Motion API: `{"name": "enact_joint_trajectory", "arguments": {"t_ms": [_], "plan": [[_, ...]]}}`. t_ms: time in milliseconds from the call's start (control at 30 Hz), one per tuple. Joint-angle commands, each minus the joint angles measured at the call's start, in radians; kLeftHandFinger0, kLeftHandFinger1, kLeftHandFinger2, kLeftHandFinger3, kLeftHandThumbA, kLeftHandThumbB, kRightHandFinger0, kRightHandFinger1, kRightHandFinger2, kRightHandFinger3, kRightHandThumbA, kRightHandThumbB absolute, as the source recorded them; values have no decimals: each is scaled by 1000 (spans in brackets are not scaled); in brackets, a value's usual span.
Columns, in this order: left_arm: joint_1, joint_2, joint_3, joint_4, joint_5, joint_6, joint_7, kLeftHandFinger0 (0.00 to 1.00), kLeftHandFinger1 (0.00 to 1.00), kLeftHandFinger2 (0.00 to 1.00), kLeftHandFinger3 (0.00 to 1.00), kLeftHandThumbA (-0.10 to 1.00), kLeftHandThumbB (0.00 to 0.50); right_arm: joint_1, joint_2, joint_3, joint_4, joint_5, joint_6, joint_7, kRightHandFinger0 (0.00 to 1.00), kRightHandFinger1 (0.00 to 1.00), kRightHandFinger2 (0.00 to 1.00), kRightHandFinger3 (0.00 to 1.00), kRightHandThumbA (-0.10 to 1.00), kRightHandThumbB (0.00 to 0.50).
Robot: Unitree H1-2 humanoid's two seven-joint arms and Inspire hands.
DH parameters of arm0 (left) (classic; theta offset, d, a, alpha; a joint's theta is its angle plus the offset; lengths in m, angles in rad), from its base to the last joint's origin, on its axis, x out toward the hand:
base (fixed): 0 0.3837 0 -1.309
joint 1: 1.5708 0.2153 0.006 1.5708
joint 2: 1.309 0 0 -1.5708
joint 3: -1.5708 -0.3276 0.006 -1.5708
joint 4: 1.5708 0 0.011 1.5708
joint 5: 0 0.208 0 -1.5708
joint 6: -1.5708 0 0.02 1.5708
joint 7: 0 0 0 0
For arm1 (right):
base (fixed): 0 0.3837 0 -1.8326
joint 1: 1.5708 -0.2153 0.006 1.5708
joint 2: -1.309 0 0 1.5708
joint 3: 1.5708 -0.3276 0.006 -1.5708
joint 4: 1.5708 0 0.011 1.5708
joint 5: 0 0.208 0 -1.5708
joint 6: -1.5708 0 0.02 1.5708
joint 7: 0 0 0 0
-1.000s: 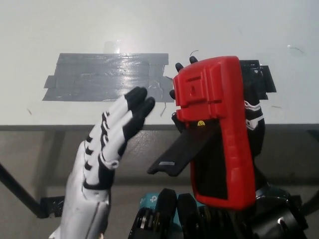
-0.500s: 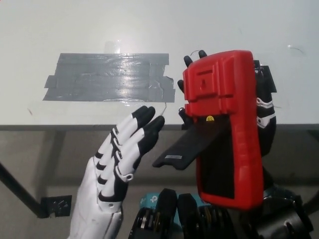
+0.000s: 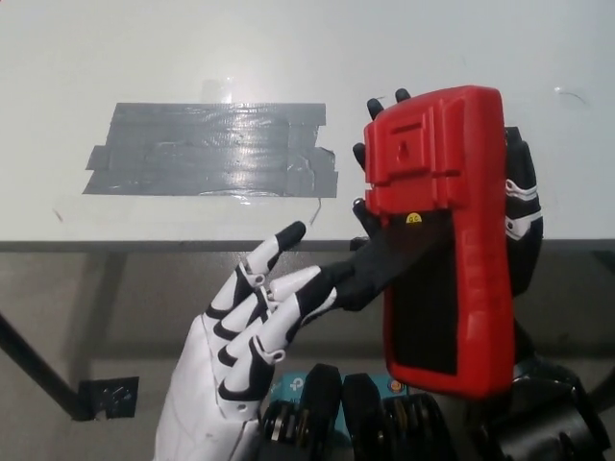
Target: The robot first picks the multimeter with right hand and then unfolds the black stand on the back of it using left hand
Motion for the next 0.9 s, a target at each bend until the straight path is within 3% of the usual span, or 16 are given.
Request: {"name": "enact_joint_trajectory", "arguments": {"t_ms": [0,67,167,267,567,600,733,767,800,867], "plan": [[29,15,-30,-12,69,-28,67,1000,741,767,1000,1000,495,-38,128,14,-85,60,-74,-112,25,520,870,1000,-100,136],[38,23,-44,-14,117,-28,87,1000,729,801,1000,1000,480,-40,139,20,-96,60,-82,-156,1,493,848,1000,-100,111],[35,41,-63,-11,156,-28,120,1000,737,814,1000,1000,469,-48,147,29,-94,47,-91,-176,15,552,935,1000,-100,94],[40,36,-74,-8,158,-28,131,1000,751,810,1000,1000,475,-53,147,38,-95,46,-105,-197,17,558,936,1000,-100,92],[87,45,-98,-28,202,-28,155,1000,769,820,1000,1000,466,-22,177,92,-108,37,-140,-282,69,566,888,1000,-100,99],[122,33,-130,-21,253,-28,201,1000,833,877,1000,1000,493,1,182,130,-131,36,-182,-349,42,536,860,1000,-100,108],[126,33,-143,-14,269,-28,225,1000,846,888,1000,1000,499,1,183,141,-137,34,-198,-376,39,518,844,1000,-100,108],[128,-21,-200,52,395,-28,374,1000,845,873,1000,1000,448,-62,183,154,-146,28,-277,-480,8,476,817,1000,-100,108],[121,-59,-229,114,487,-28,479,1000,984,1000,1000,1000,418,-124,183,154,-149,35,-349,-551,0,434,789,1000,-100,96],[119,-60,-232,122,499,-28,495,1000,1000,1000,1000,1000,419,-129,183,155,-150,35,-358,-560,0,426,788,1000,-100,98]]}}
